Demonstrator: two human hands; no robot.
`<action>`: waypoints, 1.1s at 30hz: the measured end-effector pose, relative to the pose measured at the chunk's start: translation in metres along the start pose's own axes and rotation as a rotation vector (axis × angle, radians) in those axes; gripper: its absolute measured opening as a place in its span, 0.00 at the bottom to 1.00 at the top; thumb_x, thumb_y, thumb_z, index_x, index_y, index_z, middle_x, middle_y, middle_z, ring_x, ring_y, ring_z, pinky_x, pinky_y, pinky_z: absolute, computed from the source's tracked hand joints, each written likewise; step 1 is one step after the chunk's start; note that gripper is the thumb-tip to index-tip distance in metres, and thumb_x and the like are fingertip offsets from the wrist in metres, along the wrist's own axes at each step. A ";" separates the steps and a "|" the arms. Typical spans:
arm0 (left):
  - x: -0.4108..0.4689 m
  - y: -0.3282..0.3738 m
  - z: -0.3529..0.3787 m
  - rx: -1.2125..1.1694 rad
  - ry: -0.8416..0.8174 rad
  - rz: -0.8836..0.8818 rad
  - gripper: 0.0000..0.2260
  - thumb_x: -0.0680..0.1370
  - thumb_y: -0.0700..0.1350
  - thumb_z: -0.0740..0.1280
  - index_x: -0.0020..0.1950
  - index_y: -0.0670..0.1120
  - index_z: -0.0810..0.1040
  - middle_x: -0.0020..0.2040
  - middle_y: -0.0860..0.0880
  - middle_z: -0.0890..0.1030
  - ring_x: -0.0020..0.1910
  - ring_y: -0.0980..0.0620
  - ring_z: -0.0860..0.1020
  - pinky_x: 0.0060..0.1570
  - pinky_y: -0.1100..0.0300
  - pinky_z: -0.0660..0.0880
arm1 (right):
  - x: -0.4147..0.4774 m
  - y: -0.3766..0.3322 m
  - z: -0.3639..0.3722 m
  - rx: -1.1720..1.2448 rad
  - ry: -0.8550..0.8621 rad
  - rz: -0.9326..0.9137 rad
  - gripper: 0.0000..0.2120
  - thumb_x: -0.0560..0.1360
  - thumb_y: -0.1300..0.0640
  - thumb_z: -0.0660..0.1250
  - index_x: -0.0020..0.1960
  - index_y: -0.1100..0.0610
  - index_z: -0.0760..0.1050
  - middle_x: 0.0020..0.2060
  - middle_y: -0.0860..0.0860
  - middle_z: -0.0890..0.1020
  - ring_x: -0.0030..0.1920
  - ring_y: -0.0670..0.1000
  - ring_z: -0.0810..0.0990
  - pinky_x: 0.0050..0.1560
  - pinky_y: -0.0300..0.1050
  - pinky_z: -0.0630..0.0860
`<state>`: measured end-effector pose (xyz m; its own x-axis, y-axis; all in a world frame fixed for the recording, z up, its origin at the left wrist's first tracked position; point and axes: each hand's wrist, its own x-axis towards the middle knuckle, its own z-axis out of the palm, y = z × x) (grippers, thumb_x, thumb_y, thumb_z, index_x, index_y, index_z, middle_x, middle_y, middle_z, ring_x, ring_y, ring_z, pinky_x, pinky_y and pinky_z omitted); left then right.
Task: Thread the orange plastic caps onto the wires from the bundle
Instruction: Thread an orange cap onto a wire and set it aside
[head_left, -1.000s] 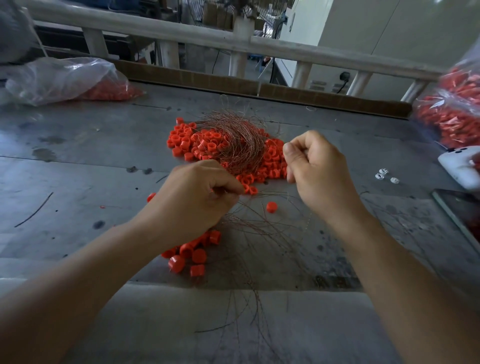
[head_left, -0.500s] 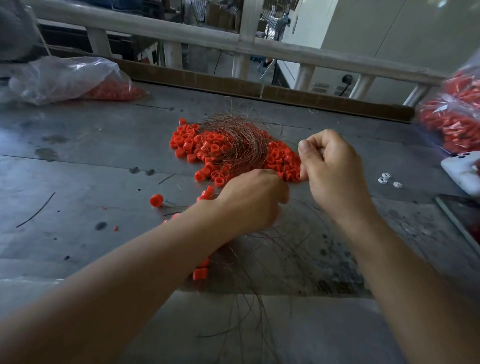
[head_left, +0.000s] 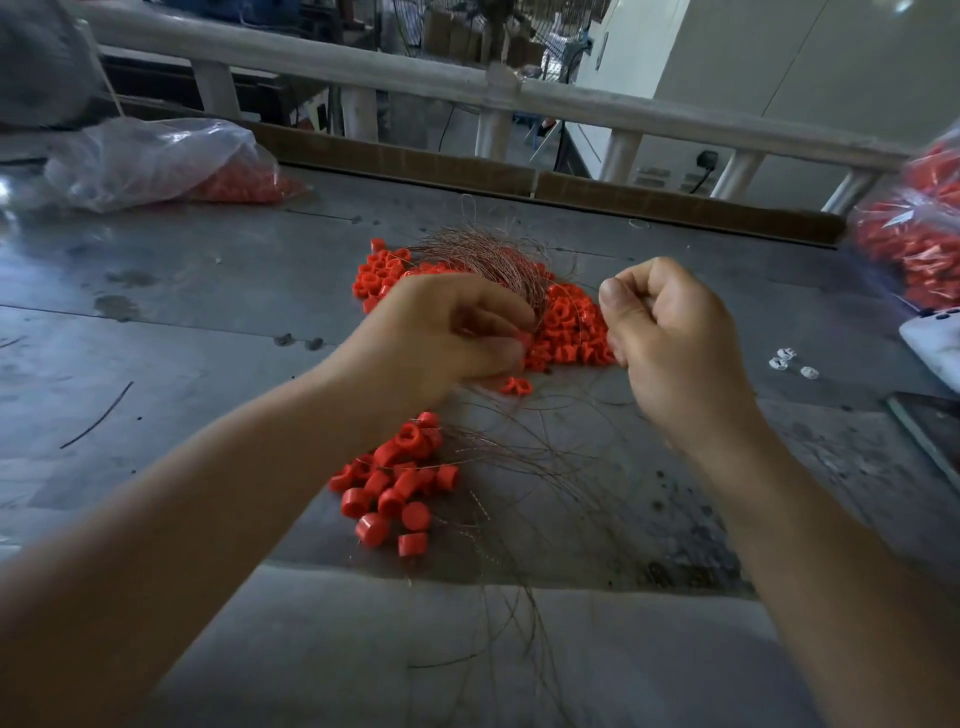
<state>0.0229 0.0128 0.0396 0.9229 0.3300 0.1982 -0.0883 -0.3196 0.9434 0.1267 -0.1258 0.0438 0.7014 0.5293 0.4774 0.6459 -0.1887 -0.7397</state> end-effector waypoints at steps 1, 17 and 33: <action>-0.006 -0.003 -0.005 -0.275 -0.013 -0.075 0.12 0.69 0.33 0.68 0.48 0.46 0.80 0.36 0.51 0.81 0.35 0.59 0.81 0.38 0.69 0.76 | -0.002 -0.003 0.001 0.047 -0.025 -0.010 0.11 0.78 0.57 0.60 0.37 0.50 0.67 0.24 0.42 0.71 0.25 0.38 0.69 0.29 0.29 0.64; -0.020 -0.017 -0.010 -0.716 -0.055 -0.133 0.11 0.64 0.31 0.66 0.41 0.41 0.84 0.40 0.44 0.84 0.41 0.50 0.83 0.39 0.64 0.79 | -0.021 -0.015 0.018 0.143 -0.237 -0.114 0.10 0.77 0.58 0.61 0.37 0.50 0.67 0.23 0.38 0.72 0.24 0.39 0.70 0.26 0.29 0.63; -0.020 -0.016 -0.008 -0.691 -0.015 -0.145 0.10 0.66 0.34 0.65 0.42 0.43 0.83 0.39 0.46 0.83 0.37 0.54 0.82 0.35 0.66 0.77 | -0.021 -0.016 0.017 0.091 -0.198 -0.132 0.10 0.77 0.58 0.61 0.37 0.50 0.67 0.23 0.43 0.67 0.22 0.40 0.67 0.24 0.29 0.62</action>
<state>0.0026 0.0184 0.0221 0.9479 0.3132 0.0589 -0.1774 0.3652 0.9139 0.0964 -0.1194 0.0377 0.5340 0.6976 0.4777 0.6921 -0.0363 -0.7208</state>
